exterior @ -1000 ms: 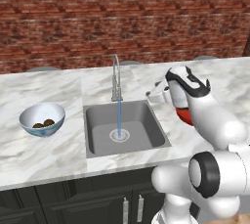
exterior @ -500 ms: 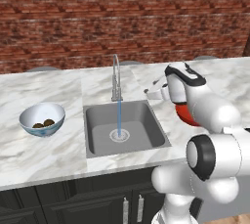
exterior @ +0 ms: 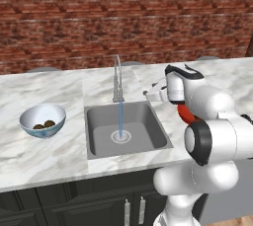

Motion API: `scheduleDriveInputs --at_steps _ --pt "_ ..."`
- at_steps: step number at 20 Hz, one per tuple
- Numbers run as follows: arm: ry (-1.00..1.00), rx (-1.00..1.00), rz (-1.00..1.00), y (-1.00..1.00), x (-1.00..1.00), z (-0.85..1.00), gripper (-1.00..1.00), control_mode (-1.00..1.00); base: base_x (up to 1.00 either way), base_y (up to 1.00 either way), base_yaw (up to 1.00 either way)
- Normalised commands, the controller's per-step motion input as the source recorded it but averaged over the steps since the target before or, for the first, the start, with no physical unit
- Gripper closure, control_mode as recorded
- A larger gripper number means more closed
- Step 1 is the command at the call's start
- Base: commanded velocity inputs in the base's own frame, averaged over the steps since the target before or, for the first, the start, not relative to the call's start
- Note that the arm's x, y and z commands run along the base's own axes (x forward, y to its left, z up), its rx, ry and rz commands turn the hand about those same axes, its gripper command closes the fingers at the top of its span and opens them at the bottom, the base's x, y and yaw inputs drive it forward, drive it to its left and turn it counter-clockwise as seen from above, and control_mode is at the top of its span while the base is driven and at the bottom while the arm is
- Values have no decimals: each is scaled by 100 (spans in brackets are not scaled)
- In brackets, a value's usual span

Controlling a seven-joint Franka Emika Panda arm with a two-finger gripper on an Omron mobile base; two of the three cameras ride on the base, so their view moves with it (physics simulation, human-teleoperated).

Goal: Pick the kiwis from the sink and place them in one bowl. Place the sweet potato in the other bowl. Then turn off the sink faucet.

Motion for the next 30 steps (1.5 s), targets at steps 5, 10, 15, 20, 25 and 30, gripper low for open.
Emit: scheduleDriveInputs --at_steps 5,10,15,20,25,30 --pt "1 1 0 8 27 -11 -100 -100 0 0 0" --pt "7 0 0 1 19 -9 -100 -100 0 0 0" --pt "8 0 0 4 21 -7 -100 -100 0 0 0" --pt "4 4 0 8 27 -11 -100 -100 0 0 0" --pt "0 10 0 4 22 -17 -100 -100 0 0 0" --pt "-2 7 0 3 10 -12 -100 -100 0 0 0"
